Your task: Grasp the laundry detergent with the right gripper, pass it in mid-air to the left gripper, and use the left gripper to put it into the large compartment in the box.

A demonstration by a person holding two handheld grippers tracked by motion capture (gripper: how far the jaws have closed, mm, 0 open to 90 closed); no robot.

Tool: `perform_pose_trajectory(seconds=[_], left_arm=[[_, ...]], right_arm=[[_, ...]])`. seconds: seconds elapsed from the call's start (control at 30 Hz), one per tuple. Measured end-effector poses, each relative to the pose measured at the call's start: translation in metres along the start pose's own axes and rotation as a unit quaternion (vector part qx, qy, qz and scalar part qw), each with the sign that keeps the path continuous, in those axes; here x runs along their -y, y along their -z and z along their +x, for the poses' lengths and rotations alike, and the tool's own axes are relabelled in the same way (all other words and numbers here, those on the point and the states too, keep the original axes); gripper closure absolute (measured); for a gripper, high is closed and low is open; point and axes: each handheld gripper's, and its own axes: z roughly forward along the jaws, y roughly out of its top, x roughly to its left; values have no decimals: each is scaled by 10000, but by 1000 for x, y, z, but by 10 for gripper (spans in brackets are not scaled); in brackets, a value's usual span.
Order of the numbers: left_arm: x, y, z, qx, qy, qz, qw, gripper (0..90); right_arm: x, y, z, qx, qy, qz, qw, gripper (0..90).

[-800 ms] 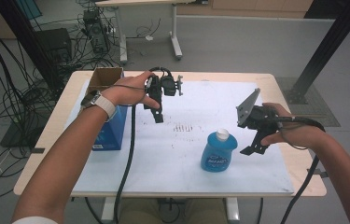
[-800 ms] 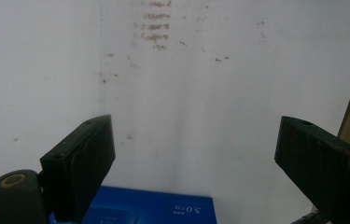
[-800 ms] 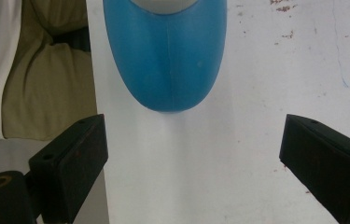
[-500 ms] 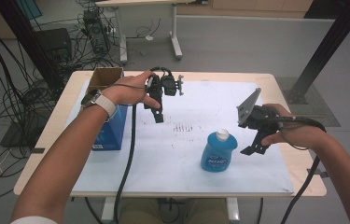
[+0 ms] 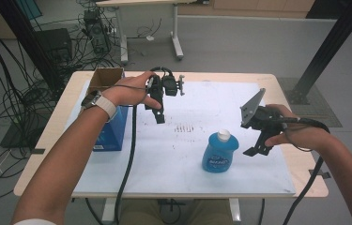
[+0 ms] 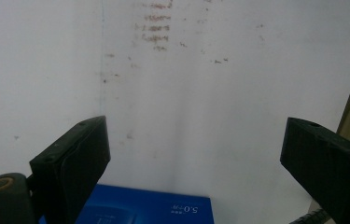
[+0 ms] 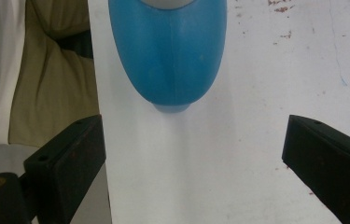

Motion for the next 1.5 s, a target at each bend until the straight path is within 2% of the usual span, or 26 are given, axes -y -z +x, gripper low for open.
perform_pose_trajectory(seconds=[1.0,1.5], left_arm=[[1,1,-1,-67,46,-36,10000,89],[-1,0,-3,-75,79,-102,9999,92]], right_arm=[[5,-4,3,-35,45,-158,9999,47],[12,-7,4,-9,87,-382,9992,45]])
